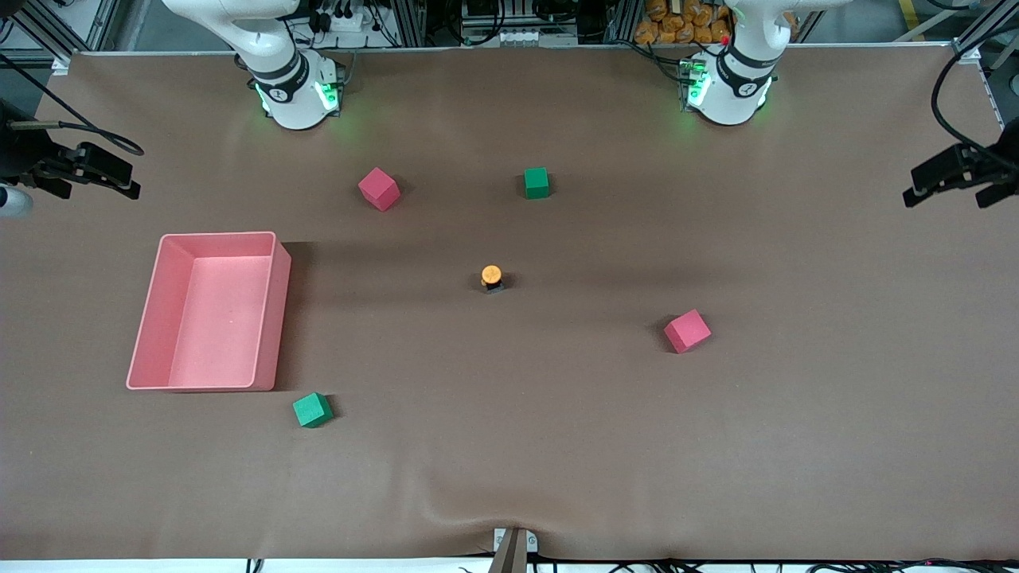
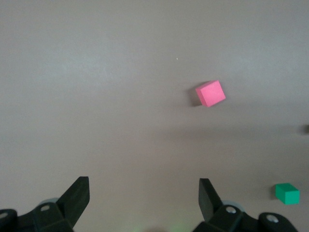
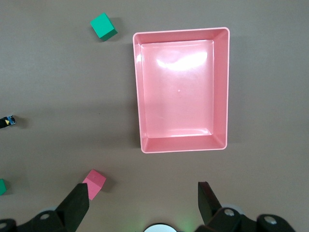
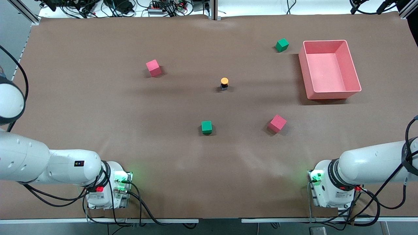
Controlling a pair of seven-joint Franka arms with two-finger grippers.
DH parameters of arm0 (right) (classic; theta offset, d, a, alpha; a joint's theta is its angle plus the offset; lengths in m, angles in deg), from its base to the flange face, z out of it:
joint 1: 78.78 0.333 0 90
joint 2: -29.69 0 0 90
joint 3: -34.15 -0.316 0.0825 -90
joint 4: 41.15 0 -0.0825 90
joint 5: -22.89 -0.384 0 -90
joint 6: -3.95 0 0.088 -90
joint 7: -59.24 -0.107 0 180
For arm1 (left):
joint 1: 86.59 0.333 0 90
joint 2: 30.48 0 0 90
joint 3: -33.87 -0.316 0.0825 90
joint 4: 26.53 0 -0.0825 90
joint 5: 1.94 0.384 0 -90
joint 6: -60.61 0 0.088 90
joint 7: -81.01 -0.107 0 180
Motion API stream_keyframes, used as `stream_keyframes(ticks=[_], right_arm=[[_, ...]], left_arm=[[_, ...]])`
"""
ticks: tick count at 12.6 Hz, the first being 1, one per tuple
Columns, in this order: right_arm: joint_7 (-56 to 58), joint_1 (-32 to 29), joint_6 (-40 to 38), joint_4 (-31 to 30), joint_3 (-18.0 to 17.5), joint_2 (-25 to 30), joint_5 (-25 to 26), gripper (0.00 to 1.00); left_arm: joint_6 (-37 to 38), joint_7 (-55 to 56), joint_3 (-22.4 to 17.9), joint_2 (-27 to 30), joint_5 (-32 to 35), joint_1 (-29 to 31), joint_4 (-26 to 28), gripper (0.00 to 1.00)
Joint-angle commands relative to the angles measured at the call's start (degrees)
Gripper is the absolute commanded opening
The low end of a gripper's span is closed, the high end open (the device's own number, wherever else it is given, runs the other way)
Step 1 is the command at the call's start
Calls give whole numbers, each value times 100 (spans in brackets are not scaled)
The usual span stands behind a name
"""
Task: Place and upright button with both arms
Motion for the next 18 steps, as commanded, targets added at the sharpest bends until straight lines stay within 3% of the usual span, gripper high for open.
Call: stream_keyframes(ticks=[1,5,10,18], right_arm=[[-54,-40,-113,33,-6,47,-29,100],[-62,-40,-113,33,-6,47,-29,100],[-62,-40,-113,24,-15,47,-29,100],[-62,-31,-113,24,-15,38,-29,100]], left_arm=[[-67,-49,-46,470,-33,-71,559,100],[-93,-40,-301,665,54,-448,701,100],[-85,-48,-292,805,196,-414,885,100],[195,196,-187,647,310,-396,692,100]])
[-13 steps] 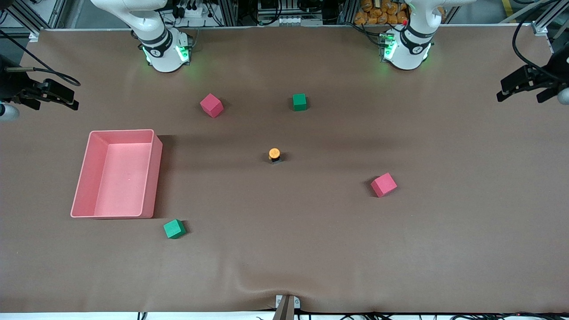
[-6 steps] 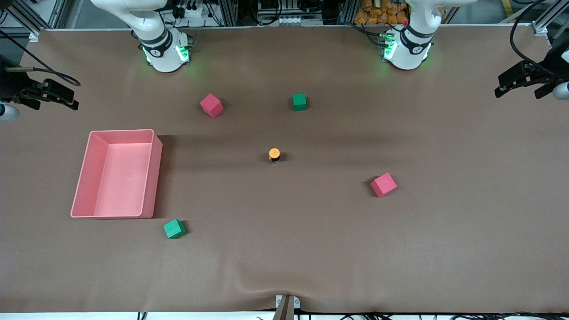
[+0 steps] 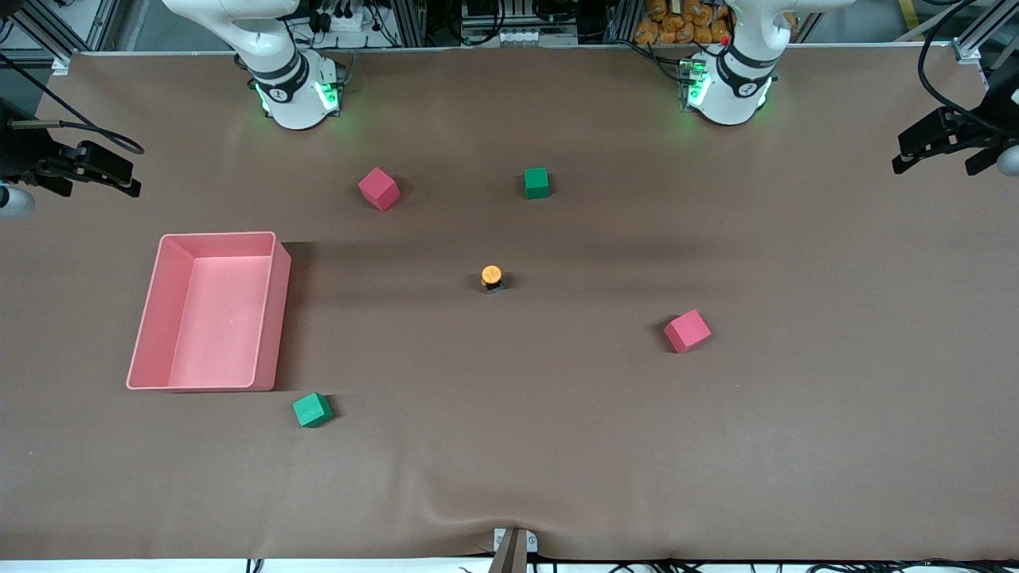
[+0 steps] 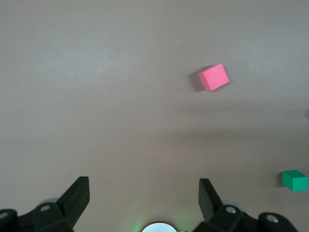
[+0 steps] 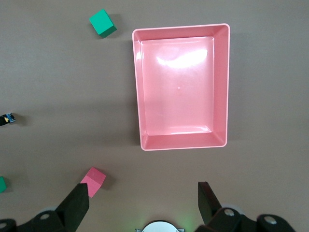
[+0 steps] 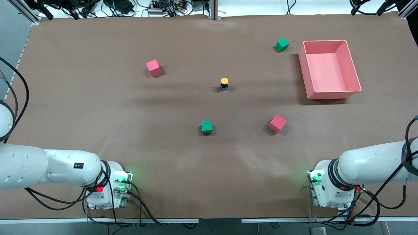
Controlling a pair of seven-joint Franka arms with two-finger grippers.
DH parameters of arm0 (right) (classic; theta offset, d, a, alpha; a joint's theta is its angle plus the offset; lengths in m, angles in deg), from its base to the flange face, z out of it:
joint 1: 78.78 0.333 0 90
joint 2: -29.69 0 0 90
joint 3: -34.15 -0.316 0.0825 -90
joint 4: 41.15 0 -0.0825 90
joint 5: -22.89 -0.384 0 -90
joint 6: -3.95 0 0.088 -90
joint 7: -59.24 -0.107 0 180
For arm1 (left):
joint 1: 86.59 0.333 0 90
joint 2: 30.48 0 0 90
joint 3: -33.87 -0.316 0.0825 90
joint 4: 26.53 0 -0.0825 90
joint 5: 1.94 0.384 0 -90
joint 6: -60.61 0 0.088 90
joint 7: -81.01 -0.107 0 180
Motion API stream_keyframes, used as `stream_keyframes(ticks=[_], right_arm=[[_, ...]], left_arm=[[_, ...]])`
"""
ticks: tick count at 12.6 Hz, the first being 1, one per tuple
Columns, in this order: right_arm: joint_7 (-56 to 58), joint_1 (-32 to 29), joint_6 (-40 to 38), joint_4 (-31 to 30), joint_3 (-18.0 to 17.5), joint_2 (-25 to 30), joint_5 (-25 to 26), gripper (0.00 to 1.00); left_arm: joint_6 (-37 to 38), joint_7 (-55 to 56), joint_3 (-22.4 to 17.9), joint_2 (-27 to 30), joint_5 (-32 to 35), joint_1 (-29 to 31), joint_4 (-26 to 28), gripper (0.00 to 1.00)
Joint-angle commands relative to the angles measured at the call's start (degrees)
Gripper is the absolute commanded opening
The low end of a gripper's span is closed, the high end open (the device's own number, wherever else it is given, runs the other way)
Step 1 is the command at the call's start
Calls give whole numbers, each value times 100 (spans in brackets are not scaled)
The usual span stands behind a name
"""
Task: Place and upright button with both arms
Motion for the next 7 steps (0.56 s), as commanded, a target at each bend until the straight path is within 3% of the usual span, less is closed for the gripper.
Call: stream_keyframes(ticks=[1,3,7], right_arm=[[-62,-31,-63,24,-20,38,-29,100],[-62,-31,-63,24,-20,38,-29,100],[-71,-5,-63,33,-20,30,-29,100]], left_arm=[[216,353,133,51,130,-33,21,100],[225,399,345,51,191,-15,13,100],[225,425,310,25,323,-15,-67,100]])
